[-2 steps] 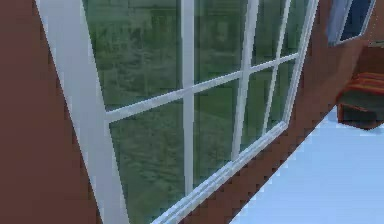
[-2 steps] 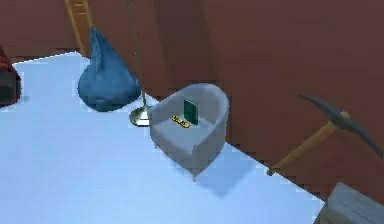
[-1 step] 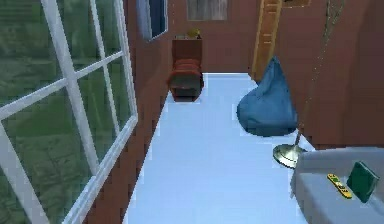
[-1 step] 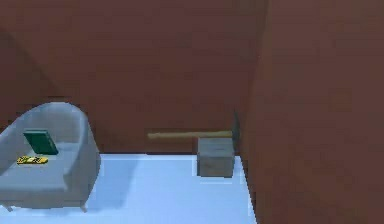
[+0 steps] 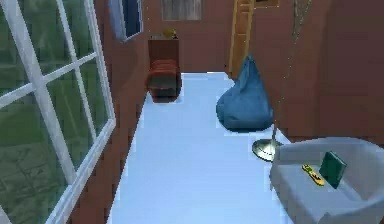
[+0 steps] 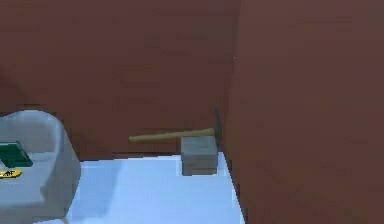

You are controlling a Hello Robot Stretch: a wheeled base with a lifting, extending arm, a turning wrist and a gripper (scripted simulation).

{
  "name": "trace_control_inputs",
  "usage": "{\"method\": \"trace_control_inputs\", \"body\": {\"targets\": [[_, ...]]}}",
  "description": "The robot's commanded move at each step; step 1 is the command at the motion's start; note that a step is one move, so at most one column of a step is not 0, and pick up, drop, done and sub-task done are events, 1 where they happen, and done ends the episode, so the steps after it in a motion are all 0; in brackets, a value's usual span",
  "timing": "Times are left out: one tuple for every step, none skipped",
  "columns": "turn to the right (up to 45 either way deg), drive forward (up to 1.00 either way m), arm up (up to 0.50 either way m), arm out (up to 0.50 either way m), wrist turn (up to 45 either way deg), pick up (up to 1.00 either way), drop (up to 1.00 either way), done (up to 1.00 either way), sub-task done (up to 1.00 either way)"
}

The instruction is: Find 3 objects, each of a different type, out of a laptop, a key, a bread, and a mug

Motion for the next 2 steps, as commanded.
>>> {"method": "trace_control_inputs", "body": {"targets": [[0.0,1.0,0.0,0.0,0.0,0.0,0.0,0.0,0.0],[0.0,1.0,0.0,0.0,0.0,0.0,0.0,0.0,0.0]]}}
